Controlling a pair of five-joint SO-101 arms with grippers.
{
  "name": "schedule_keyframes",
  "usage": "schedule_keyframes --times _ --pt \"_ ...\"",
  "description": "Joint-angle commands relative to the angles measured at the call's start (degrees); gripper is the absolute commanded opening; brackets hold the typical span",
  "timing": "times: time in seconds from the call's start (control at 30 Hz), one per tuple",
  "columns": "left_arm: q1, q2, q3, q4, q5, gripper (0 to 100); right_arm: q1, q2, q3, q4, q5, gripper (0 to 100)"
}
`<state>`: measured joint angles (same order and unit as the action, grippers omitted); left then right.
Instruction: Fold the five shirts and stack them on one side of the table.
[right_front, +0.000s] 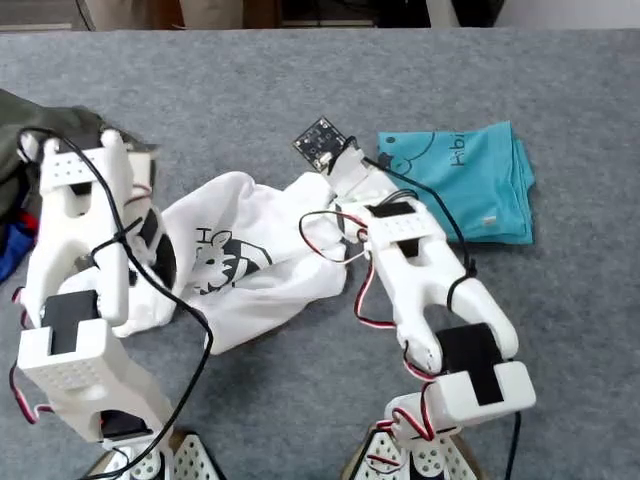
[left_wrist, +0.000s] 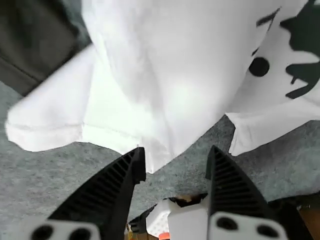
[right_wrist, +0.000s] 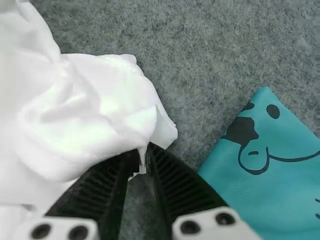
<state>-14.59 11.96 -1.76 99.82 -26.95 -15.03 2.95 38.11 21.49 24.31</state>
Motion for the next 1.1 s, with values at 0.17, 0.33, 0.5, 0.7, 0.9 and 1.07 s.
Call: schedule_keyframes --times 0.17,0.33,0.5,0.7,0.9,1.07 --pt "2.2 -2.7 -20.1 -2.8 23.3 21 1.2 -0.1 -3.4 0.4 -0.4 0.2" --pt "1.7 7.7 -21.5 -4.3 34.4 21 1.2 -0.1 -3.4 0.4 -0.3 0.2" --pt "-1.9 16.0 -21.5 -8.5 39.5 21 1.2 -0.1 -3.3 0.3 -0.3 0.2" --pt "-1.7 17.5 -21.5 -8.7 40.0 21 1.0 0.0 -3.3 0.2 -0.2 0.2" --pt "-0.5 17.5 -21.0 -11.3 43.1 21 0.9 0.0 -3.3 0.2 -0.2 0.2" --pt "0.3 18.3 -20.4 -16.7 50.6 21 1.1 0.0 -3.3 0.2 -0.2 0.2"
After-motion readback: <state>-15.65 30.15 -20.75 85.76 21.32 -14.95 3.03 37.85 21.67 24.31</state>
